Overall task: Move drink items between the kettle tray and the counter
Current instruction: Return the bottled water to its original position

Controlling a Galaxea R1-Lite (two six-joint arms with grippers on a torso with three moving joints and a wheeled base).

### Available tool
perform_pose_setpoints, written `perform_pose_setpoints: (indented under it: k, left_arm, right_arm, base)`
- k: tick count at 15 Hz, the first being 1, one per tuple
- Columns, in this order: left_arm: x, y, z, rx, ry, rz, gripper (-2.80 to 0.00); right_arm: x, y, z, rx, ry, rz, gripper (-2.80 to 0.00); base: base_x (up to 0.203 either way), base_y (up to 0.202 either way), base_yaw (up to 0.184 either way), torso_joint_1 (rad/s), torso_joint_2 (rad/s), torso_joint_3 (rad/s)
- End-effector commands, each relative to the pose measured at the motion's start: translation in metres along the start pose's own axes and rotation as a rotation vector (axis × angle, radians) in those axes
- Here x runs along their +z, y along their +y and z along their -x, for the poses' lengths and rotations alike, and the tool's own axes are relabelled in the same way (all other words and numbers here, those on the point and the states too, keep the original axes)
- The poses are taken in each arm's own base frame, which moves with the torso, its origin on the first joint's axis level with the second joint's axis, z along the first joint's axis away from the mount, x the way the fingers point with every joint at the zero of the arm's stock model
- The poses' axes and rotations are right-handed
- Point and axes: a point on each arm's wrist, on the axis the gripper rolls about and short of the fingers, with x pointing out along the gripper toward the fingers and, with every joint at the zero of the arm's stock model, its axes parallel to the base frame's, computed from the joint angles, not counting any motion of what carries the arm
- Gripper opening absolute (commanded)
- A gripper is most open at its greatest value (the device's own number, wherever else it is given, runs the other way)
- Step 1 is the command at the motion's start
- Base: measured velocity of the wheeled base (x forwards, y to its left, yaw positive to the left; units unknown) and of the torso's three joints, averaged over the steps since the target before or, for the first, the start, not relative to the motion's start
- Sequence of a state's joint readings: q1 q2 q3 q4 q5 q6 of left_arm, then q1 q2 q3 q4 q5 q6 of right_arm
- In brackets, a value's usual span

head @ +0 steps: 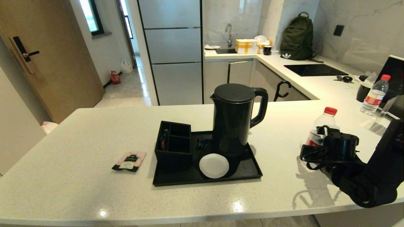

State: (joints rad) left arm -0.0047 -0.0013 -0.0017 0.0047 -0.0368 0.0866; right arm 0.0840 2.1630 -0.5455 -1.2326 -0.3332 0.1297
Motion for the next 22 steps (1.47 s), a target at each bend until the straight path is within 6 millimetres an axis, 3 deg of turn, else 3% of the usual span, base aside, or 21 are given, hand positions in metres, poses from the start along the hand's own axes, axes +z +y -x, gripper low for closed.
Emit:
perform_pose_setpoints:
  k: [1,4,10,16,17,20,22]
  left_arm:
    - [0.0,0.0,0.0,0.0,0.001,-0.001,-2.8]
    - [0.0,0.0,0.0,0.0,0.001,-0.001,-2.8]
    - [0.0,0.0,0.0,0.0,0.001,-0.001,-2.8]
    - [0.0,0.0,0.0,0.0,0.001,-0.001,-2.8]
    - [0.0,0.0,0.0,0.0,0.001,-0.001,-2.8]
    - [0.0,0.0,0.0,0.0,0.001,-0.001,-2.8]
    - [0.0,0.0,0.0,0.0,0.001,-0.001,-2.8]
  right_arm:
    - [0.005,0.001,0.006,0.006,-0.022,0.009,-2.8]
    - [0.034,0.013,0.048,0.069,-0.173,0.05,-2.8]
    - [0.031,0.082,0.12,0.187,-0.344,0.143,-2.8]
    - [-0.007,0.141,0.139,0.355,-0.303,0.221,-2.8]
    - [-0.008,0.143,0.14,0.36,-0.304,0.222,-2.8]
    - [-0.016,0.175,0.14,0.42,-0.326,0.219,-2.8]
    - [-0.007,0.202,0.143,0.459,-0.389,0.177,-2.8]
  base:
    - [0.0,0.0,0.0,0.0,0.0,0.0]
    - [0.0,0.0,0.0,0.0,0.0,0.0]
    - [0.0,0.0,0.0,0.0,0.0,0.0]
    - [0.0,0.0,0.0,0.0,0.0,0.0]
    - [0.0,0.0,0.0,0.0,0.0,0.0]
    - [0.0,0.0,0.0,0.0,0.0,0.0]
    - [0.0,0.0,0.0,0.0,0.0,0.0]
